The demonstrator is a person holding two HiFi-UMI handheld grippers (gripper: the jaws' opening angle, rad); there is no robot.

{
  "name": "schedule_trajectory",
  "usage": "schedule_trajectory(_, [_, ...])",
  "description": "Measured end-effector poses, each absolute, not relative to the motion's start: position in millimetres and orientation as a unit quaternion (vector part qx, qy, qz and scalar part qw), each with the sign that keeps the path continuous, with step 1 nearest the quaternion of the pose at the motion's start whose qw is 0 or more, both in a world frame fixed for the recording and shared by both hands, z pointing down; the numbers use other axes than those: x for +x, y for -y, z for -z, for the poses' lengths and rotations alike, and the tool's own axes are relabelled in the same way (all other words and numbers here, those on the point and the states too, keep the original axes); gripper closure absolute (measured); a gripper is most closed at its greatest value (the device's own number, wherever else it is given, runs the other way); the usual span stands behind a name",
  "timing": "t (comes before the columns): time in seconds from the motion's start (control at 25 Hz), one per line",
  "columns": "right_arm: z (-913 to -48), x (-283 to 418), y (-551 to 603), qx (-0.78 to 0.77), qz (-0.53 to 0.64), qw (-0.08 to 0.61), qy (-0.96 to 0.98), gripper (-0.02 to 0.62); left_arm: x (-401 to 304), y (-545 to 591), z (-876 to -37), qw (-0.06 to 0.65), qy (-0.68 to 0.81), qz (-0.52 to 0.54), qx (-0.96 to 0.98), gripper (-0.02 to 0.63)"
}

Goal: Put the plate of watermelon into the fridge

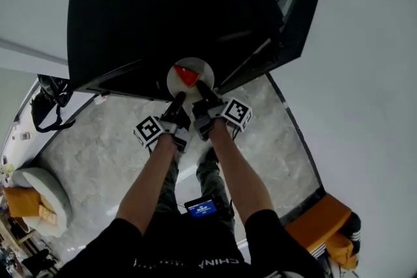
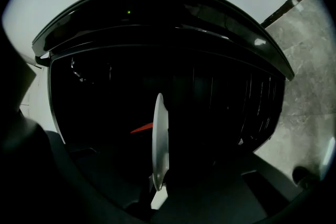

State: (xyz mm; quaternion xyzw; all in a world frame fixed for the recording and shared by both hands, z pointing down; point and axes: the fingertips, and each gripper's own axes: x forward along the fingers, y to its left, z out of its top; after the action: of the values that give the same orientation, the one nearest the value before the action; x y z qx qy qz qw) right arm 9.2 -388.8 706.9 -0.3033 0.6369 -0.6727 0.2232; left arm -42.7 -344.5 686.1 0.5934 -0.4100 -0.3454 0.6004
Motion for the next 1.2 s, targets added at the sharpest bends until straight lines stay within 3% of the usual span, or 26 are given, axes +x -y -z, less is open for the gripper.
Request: schedule_trajectory(1.2, [-756.7,-33.4,428.6,-0.277,0.641,0.056,-0.714,0.565,-94.8,392.5,-751.6,0.585,0.480,0.420,0.501,0.581])
